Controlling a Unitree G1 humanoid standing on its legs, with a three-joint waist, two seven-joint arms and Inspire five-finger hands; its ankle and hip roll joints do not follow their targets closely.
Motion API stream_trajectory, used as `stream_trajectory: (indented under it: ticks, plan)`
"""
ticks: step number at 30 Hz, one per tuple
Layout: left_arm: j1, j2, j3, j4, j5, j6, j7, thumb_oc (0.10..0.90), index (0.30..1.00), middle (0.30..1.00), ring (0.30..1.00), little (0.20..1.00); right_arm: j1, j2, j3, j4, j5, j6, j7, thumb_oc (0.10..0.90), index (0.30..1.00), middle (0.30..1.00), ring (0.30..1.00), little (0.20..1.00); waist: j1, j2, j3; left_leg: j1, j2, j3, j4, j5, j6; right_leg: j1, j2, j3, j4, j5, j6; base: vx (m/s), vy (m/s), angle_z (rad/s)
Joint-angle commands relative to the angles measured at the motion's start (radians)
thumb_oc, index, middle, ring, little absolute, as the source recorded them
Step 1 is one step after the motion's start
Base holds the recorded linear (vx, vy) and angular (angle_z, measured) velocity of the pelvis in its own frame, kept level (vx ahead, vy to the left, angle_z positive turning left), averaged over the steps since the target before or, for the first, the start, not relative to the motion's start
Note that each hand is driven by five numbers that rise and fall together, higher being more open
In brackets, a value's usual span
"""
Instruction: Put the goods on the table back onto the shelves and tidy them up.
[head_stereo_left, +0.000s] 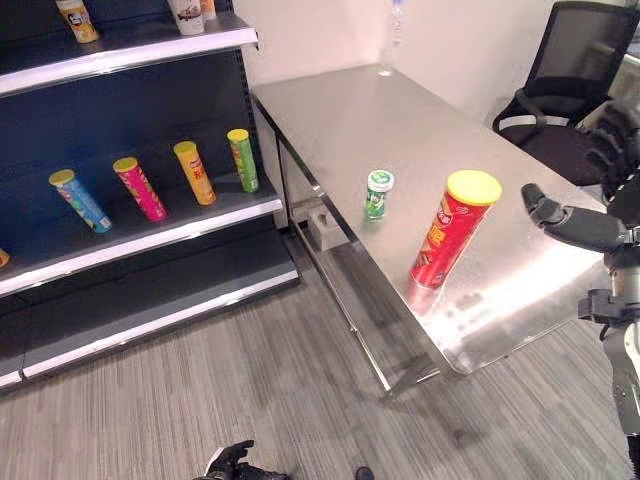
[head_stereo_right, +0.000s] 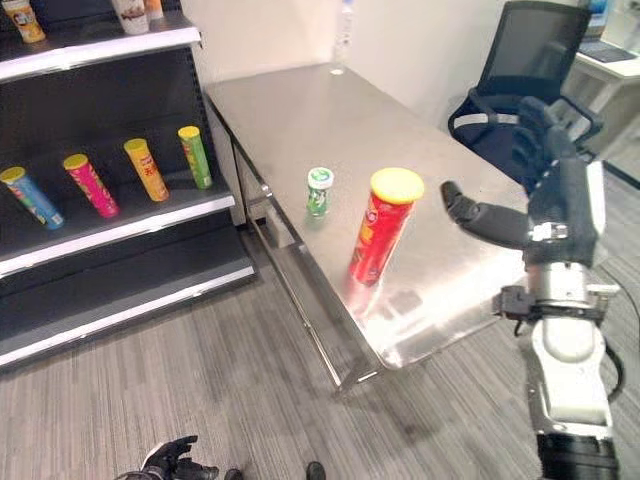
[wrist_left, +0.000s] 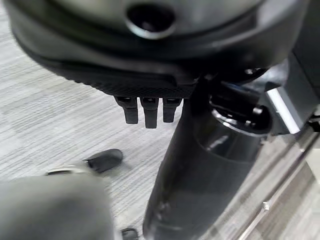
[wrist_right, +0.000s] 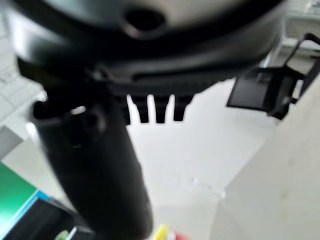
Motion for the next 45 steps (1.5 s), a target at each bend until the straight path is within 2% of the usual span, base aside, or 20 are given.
stream_trajectory:
  ticks: [1,8,20,45]
  plan:
    - [-0.074,0.039,-0.024,0.035,0.024,-0.037,0.002,0.800,0.900,0.900,0.900,0.900,-0.088,-0.030,-0.120,-0.064,0.038,-0.078,-0.018,0.800,0.900,0.900,0.900,0.900,0.033,-0.034,-0.029,0.063,-0.022,0.033,0.004,-0.115,-0.019,0.019,-0.031,-0.037,0.042,-0.100,0.137,0.00,0.000,0.00]
    - [-0.066,0.022,-0.021,0.044,0.039,-0.042,0.000,0.800,0.900,0.900,0.900,0.900,-0.046,-0.012,-0.159,-0.113,0.038,-0.077,0.002,0.800,0.900,0.900,0.900,0.900,0.033,-0.032,-0.037,0.070,-0.023,0.030,0.004,-0.112,-0.018,0.030,-0.035,-0.046,0.039,-0.096,0.131,0.00,0.000,0.00]
    - [-0.063,0.014,-0.021,0.040,0.047,-0.044,-0.004,0.800,0.900,0.900,0.900,0.900,-0.035,0.016,-0.142,-0.138,0.053,-0.065,0.040,0.800,0.900,0.900,0.900,0.900,0.041,-0.035,-0.043,0.077,-0.021,0.016,0.004,-0.120,-0.016,0.049,-0.035,-0.069,0.033,-0.107,0.127,0.00,-0.007,0.05]
    - [-0.057,0.009,-0.014,0.030,0.053,-0.045,-0.007,0.800,0.900,0.900,0.900,0.900,-0.022,0.064,-0.147,-0.146,0.032,-0.053,0.044,0.800,0.900,0.900,0.900,0.900,0.051,-0.032,-0.041,0.072,-0.023,-0.005,0.004,-0.111,-0.013,0.055,-0.039,-0.096,0.033,-0.109,0.120,0.00,-0.002,0.01]
